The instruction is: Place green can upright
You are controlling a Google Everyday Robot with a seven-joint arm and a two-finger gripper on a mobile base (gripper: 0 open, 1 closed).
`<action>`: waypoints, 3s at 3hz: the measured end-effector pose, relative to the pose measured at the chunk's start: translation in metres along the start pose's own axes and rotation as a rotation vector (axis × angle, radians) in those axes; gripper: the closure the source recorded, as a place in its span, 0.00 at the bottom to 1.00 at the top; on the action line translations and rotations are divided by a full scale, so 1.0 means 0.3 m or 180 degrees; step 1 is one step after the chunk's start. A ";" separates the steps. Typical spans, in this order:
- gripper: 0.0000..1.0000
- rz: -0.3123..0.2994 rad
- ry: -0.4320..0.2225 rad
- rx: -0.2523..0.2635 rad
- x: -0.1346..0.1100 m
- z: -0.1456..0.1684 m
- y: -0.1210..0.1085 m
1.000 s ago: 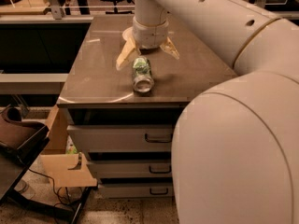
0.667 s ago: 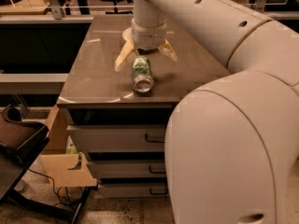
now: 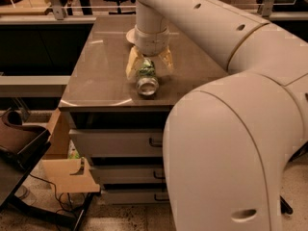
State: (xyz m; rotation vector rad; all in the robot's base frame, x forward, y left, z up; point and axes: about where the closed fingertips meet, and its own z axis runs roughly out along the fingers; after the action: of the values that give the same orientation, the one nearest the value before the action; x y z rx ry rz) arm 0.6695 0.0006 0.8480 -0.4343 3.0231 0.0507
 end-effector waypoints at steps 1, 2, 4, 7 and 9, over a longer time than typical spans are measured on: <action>0.48 -0.0005 -0.0029 -0.0011 -0.010 0.006 0.004; 0.72 -0.0008 -0.0051 -0.0018 -0.020 0.014 0.009; 1.00 -0.0014 -0.0079 -0.0029 -0.032 0.027 0.015; 1.00 -0.0505 -0.0930 -0.0493 -0.034 -0.123 -0.062; 1.00 -0.0988 -0.2228 -0.1122 -0.040 -0.328 -0.110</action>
Offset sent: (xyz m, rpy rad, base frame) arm 0.0023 0.0018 -0.0012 0.0047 -0.0065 0.0014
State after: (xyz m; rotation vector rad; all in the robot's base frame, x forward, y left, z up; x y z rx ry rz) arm 0.6824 -0.0321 0.9463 -0.7250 2.2319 0.5843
